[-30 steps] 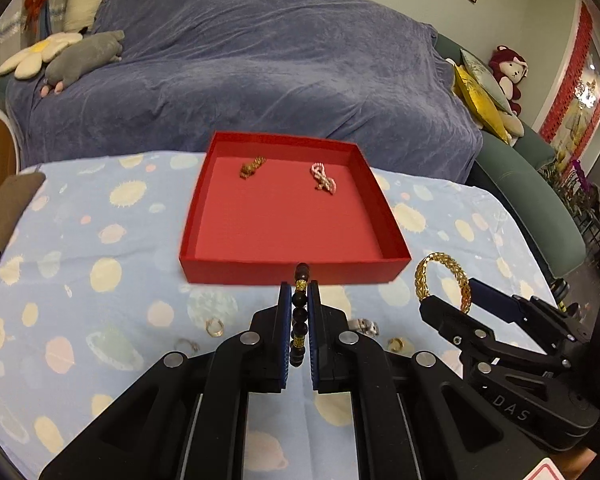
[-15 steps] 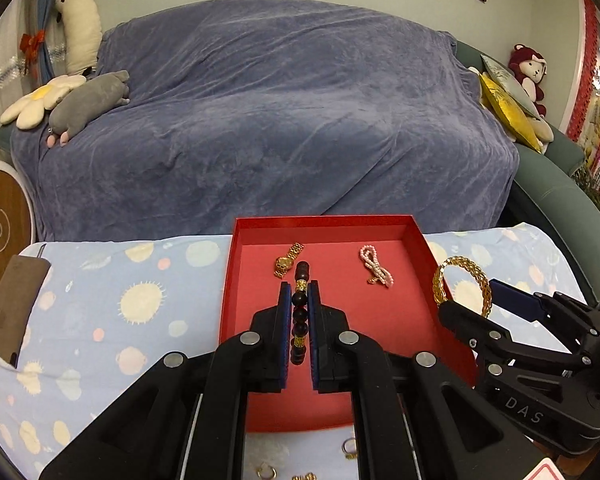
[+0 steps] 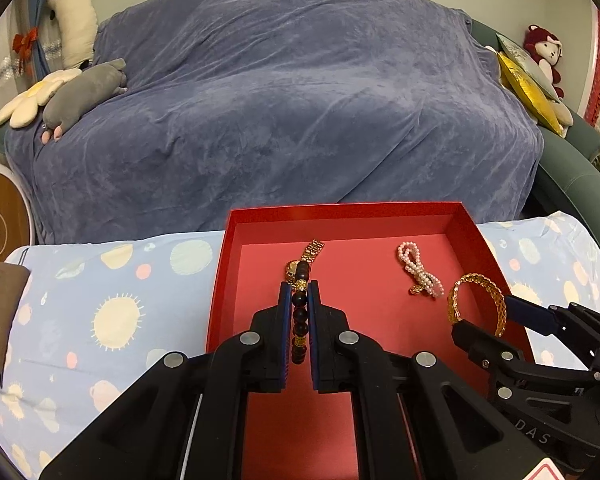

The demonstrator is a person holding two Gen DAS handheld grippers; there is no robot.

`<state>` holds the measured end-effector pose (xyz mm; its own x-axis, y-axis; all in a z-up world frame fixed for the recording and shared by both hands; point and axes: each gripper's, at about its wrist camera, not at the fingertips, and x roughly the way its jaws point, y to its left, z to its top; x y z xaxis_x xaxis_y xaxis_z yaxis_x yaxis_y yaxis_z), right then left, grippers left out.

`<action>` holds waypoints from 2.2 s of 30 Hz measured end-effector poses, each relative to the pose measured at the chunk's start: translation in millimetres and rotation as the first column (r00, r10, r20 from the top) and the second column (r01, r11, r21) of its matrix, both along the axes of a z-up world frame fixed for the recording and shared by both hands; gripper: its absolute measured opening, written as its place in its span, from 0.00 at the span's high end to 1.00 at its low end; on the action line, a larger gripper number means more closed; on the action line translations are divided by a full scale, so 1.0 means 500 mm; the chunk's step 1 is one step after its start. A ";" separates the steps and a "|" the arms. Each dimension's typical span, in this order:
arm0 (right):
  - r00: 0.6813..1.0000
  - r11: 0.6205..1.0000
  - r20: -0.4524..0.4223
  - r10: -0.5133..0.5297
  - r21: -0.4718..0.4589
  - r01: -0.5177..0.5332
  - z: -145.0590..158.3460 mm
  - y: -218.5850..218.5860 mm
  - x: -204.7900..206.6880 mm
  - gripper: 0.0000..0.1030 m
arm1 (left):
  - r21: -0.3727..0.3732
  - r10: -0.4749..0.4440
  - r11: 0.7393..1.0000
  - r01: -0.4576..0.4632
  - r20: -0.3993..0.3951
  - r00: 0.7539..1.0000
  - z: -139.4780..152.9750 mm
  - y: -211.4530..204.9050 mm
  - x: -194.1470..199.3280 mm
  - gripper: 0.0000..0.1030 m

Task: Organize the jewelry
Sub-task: 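Lower both bracelets into the red box and open both grippers, then grasp the silver watch with the right gripper while the left grasps the silver ring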

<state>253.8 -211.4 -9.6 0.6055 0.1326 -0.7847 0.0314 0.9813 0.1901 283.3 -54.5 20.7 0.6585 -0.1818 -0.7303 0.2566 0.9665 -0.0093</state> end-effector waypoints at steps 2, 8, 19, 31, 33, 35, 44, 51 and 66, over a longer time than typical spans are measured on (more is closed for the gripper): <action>1.000 1.000 -0.003 -0.003 -0.001 0.003 -0.006 0.001 0.005 0.46 | 0.000 -0.004 1.000 0.004 -0.006 1.000 -0.006 -0.004 0.004 0.95; 1.000 1.000 -0.012 -0.003 -0.015 0.003 -0.018 0.004 0.011 0.46 | 0.005 -0.005 1.000 0.005 -0.014 1.000 -0.017 -0.011 0.017 0.95; 1.000 0.999 0.000 -0.016 -0.043 0.016 -0.013 0.007 0.010 0.43 | 0.001 0.050 0.999 -0.050 0.006 0.999 -0.018 0.005 0.025 0.55; 0.997 0.998 0.060 -0.054 0.015 0.053 0.105 -0.041 -0.138 0.42 | -0.036 0.103 0.994 -0.102 0.035 0.994 0.090 0.098 -0.097 0.43; 0.996 0.999 0.068 -0.053 0.016 0.052 0.114 -0.041 -0.173 0.41 | -0.045 0.110 0.993 -0.109 0.036 0.993 0.101 0.112 -0.127 0.41; 0.996 0.998 0.070 -0.054 0.026 0.052 0.116 -0.040 -0.211 0.41 | -0.054 0.119 0.992 -0.117 0.036 0.992 0.109 0.125 -0.159 0.39; 0.997 0.999 0.068 0.039 -0.029 -0.037 0.081 0.008 -0.342 0.41 | -0.047 0.134 0.990 -0.133 0.004 0.991 0.074 0.164 -0.309 0.29; 0.992 0.992 0.002 0.124 -0.034 -0.124 0.006 0.045 -0.337 0.41 | -0.077 0.147 0.985 -0.155 -0.094 0.985 -0.002 0.190 -0.354 0.29; 0.976 0.973 -0.040 0.212 -0.083 -0.215 -0.066 0.092 -0.296 0.41 | -0.004 0.078 0.997 -0.079 -0.163 0.984 -0.103 0.203 -0.360 0.29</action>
